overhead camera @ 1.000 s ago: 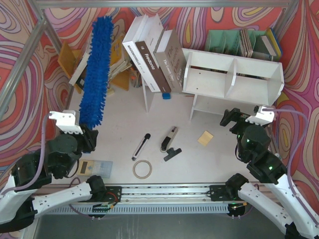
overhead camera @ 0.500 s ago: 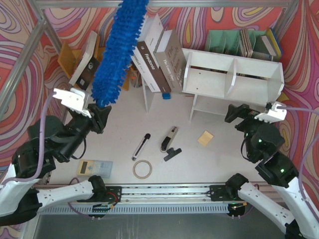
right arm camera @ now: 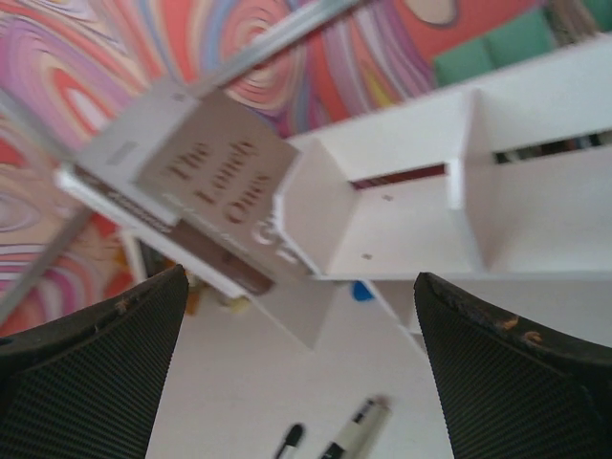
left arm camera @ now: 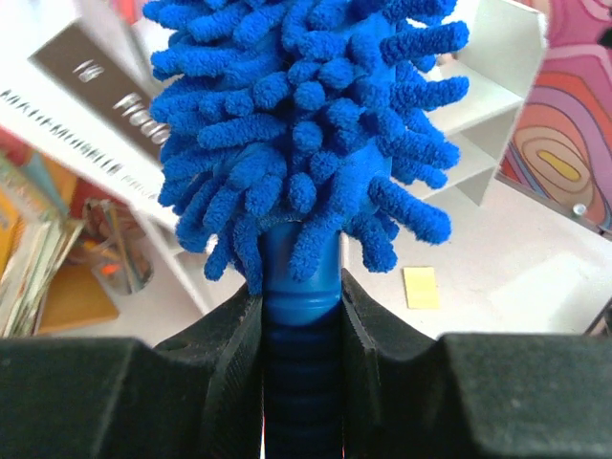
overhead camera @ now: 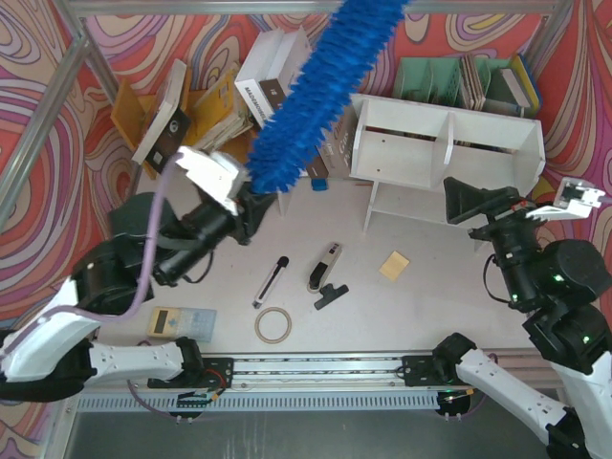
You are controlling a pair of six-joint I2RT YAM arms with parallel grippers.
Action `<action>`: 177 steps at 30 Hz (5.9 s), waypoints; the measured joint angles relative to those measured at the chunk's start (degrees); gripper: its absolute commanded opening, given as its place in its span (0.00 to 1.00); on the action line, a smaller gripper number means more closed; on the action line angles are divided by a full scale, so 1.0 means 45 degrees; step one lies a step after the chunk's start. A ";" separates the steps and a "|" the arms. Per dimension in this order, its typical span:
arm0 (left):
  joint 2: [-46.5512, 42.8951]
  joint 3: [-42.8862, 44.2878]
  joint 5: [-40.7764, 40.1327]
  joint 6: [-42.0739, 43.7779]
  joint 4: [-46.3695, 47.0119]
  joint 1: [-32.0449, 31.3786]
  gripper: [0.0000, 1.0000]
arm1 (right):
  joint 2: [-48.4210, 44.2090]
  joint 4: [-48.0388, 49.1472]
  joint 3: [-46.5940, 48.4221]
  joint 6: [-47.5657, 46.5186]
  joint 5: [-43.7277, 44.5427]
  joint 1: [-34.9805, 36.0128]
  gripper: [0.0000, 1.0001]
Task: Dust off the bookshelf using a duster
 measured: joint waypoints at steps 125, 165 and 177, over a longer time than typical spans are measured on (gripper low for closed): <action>-0.3721 -0.8344 -0.9253 0.2574 0.8718 -0.6101 0.98 | -0.1540 -0.2249 -1.0656 1.6402 -0.1467 0.0000 0.15; -0.4114 -0.9394 -0.9583 0.2050 0.9238 -0.5406 0.98 | 0.1326 0.1506 -1.1842 1.7053 -0.2268 0.0000 0.75; -0.3147 -0.9394 -0.9481 0.0170 0.8160 -0.4002 0.98 | 0.0549 -0.0869 -0.9714 1.5586 -0.1112 0.0000 0.92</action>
